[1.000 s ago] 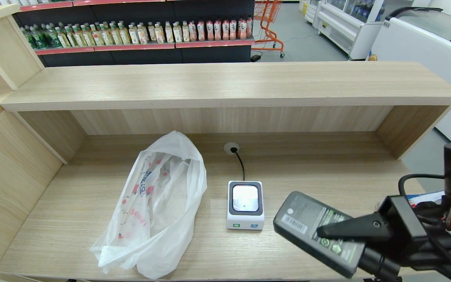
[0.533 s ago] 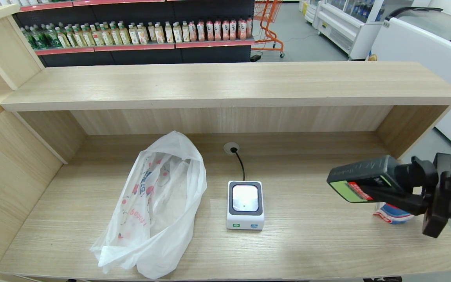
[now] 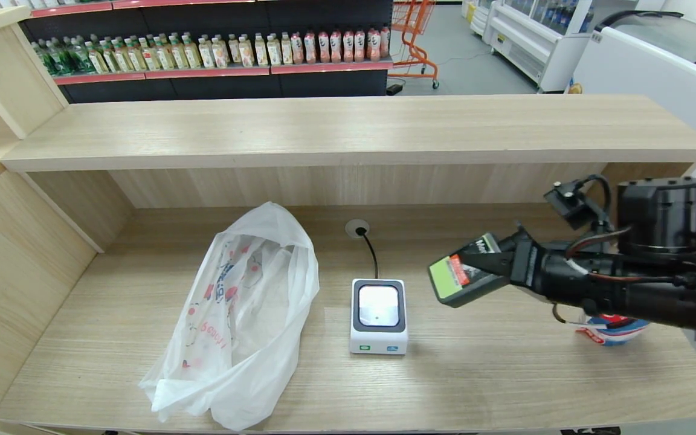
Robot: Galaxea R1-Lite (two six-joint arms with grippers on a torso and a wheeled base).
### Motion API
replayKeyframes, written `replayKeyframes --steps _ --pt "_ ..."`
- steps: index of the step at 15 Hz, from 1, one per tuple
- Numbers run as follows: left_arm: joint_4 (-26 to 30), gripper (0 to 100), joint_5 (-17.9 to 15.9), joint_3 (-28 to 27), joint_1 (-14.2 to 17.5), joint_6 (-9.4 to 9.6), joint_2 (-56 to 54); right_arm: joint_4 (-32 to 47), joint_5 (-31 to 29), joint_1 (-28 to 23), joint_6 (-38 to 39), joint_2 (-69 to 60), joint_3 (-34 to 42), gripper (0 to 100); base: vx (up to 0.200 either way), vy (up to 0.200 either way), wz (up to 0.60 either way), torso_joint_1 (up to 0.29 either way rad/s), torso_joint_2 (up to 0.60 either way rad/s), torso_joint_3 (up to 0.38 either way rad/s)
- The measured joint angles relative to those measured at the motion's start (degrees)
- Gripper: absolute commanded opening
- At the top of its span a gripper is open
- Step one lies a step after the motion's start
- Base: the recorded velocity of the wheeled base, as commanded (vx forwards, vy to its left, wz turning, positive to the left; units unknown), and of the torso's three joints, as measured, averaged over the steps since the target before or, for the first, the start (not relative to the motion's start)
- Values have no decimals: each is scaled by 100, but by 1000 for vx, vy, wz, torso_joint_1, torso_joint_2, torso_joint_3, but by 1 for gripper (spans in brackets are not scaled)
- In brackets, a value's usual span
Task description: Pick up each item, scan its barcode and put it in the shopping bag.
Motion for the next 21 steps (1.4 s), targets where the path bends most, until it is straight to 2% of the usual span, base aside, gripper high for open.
replayKeyframes --steps 2,4,6,7,10,16,21 --pt "0 100 -2 0 0 0 0 -77 -74 394 443 573 -389 0 0 0 0 0 0 0" --pt "0 100 -2 0 0 0 0 -85 -82 744 489 1007 -666 0 0 0 0 0 0 0" --pt "1 100 -2 0 0 0 0 -88 -105 995 308 1428 -908 0 0 0 0 0 0 0" --pt "1 100 0 0 0 0 0 -90 -116 1056 -20 1602 -985 0 0 0 0 0 0 0" --pt "1 100 -2 0 0 0 0 -105 -126 1152 -672 2026 -1117 0 0 0 0 0 0 0" --pt "1 100 -2 0 2 0 0 -94 -246 1251 -701 2241 -1362 0 0 0 0 0 0 0" --pt "0 100 0 0 0 0 0 -50 -304 1076 -731 1417 -1318 0 0 0 0 0 0 0"
